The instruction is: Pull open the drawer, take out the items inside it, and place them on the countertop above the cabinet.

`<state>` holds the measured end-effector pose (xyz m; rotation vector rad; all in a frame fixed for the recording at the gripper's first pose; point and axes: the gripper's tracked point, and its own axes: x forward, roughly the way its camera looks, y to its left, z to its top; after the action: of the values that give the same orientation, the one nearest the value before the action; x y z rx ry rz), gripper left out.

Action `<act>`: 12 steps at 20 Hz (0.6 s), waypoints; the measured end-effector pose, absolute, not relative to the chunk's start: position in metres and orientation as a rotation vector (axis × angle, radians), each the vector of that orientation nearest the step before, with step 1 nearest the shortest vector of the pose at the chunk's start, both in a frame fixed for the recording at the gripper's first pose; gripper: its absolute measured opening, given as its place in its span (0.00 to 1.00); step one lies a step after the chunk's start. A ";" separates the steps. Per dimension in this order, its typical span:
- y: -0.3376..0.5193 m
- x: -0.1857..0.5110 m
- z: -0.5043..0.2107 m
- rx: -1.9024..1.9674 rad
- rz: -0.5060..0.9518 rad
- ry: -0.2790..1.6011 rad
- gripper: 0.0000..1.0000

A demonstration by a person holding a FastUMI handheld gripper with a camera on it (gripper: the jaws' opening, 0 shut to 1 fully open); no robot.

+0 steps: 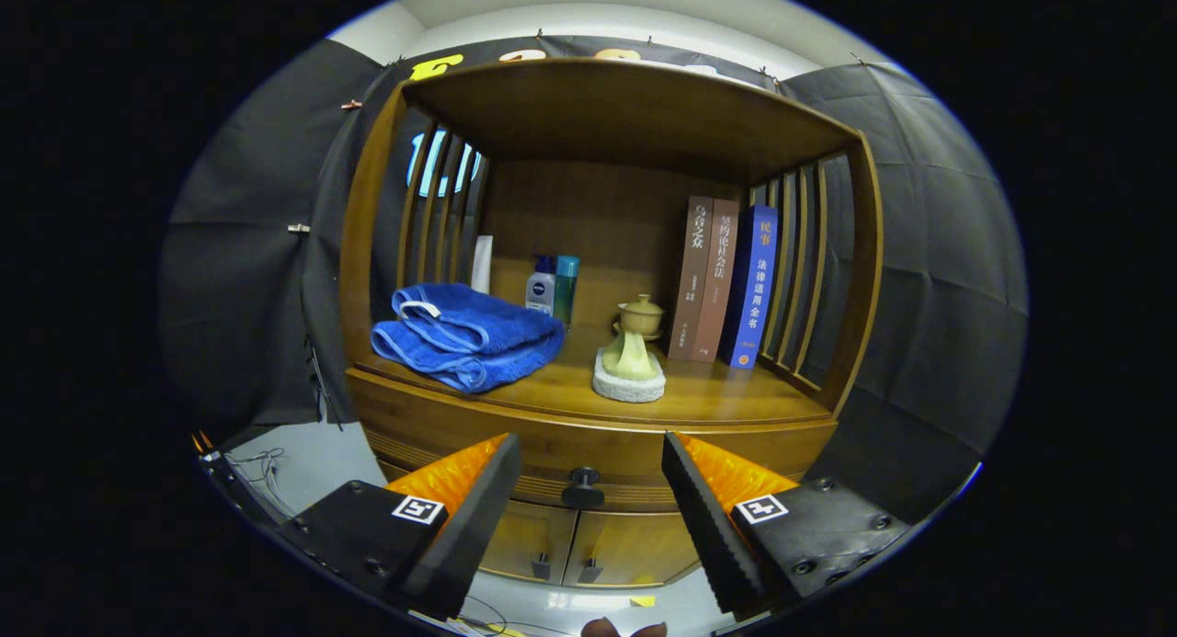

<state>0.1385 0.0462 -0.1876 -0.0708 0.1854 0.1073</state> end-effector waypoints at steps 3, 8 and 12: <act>0.049 0.118 -0.163 -0.035 0.120 0.175 0.99; 0.041 0.083 -0.129 -0.004 0.105 0.166 0.99; 0.037 0.056 -0.099 0.011 0.104 0.134 0.99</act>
<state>0.0563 0.0370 -0.0987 0.0113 0.1338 0.1043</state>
